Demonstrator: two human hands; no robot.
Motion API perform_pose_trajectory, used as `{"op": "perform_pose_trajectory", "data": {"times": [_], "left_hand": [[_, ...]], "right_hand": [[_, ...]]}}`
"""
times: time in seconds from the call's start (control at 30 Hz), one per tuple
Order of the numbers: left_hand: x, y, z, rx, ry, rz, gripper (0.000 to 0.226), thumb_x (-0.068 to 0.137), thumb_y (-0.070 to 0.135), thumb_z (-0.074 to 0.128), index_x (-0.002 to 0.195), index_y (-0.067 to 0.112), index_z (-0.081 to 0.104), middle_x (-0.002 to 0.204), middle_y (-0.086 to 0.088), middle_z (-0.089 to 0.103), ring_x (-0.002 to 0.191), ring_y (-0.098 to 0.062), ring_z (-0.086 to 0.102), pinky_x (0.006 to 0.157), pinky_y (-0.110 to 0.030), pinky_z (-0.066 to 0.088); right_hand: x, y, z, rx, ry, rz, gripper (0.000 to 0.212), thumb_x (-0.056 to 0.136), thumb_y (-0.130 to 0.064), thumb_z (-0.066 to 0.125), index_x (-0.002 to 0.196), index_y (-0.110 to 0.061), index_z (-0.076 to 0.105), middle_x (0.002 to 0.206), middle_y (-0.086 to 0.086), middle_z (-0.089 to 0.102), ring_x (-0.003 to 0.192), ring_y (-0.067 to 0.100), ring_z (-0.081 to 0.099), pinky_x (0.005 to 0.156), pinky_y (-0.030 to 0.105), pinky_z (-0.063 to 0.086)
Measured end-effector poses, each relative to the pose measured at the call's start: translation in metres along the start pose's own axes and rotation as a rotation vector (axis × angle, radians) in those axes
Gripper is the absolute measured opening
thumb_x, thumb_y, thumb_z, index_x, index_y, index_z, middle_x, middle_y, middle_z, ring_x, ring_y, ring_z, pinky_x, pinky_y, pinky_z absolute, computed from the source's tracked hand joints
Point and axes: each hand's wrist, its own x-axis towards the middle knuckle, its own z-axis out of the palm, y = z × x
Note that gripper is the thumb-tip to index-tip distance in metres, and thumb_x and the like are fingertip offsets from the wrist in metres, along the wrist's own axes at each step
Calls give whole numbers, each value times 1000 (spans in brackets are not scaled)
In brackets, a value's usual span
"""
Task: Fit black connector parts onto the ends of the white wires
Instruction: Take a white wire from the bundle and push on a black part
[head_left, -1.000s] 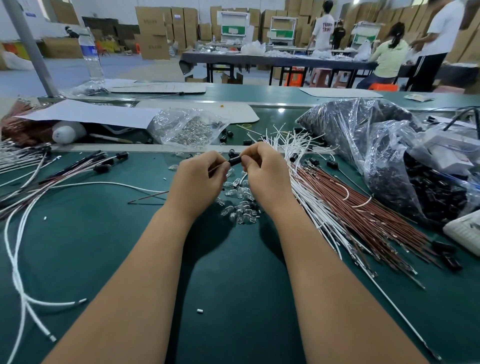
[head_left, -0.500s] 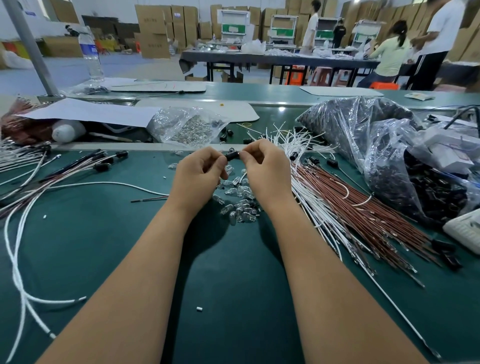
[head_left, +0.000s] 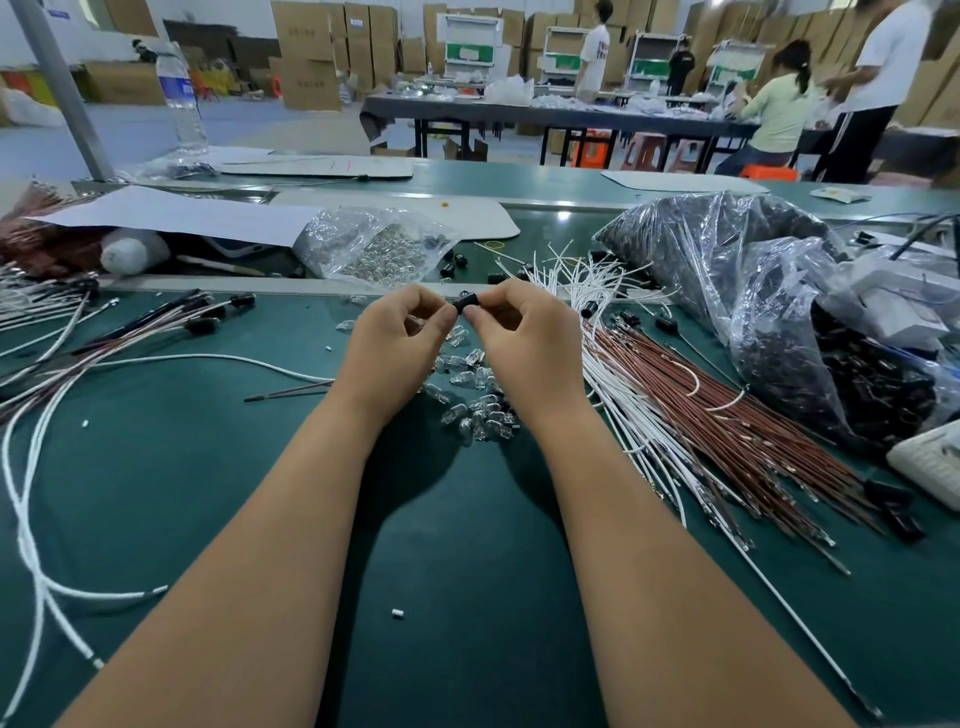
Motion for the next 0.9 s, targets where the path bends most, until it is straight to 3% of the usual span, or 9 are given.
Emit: {"op": "perform_pose_trajectory", "data": {"times": [0.13,0.3,0.43,0.57,0.67,0.8,0.9], "left_hand": [[4,-1,-1,-89,-58,-60,7,91,11,63,90,4,66,62,1,55,47,0,41,49,-14,35],[6,-3,-4,-143,-103,-78,2,90,9,64,89,8,66,66,-9,53,59,-17,42,56,-26,34],[5,-5,-3,-159,-83,-36,21,89,4,64,84,25,63,66,-2,55,60,-13,45,57,-22,38],[5,-5,-2,-203,-40,-3,15,88,7,66,86,22,65,74,-6,63,66,-8,54,65,-18,44],[5,-5,-4,-205,-28,25,18,89,4,64,87,22,63,74,2,62,65,-3,54,64,-12,44],[4,-4,-4,-197,-26,36,25,88,-3,60,86,22,63,79,2,66,73,-10,59,72,-17,48],[3,-3,-4,-234,-15,33,27,88,-3,61,85,24,63,78,4,66,71,-4,60,74,-18,49]], "right_hand": [[2,2,0,15,1,15,4,82,-12,73,84,-9,73,77,0,70,70,13,63,70,35,53],[3,3,3,59,-28,64,9,82,-12,73,91,-11,71,79,1,70,73,13,64,74,34,54],[5,-1,1,243,-75,159,13,81,-4,72,93,-10,71,80,0,70,72,8,65,71,23,55],[5,-7,-1,496,-97,217,19,74,7,76,82,-10,70,71,1,67,64,6,62,66,17,53],[2,-12,1,546,-134,193,21,70,10,77,81,-7,70,69,1,66,62,5,61,65,17,52],[2,-14,3,558,-129,169,24,68,13,77,79,-7,69,67,1,65,59,3,60,62,15,49],[2,-14,4,528,-119,168,23,69,10,78,82,-7,69,68,1,64,61,5,58,63,17,50]]}}
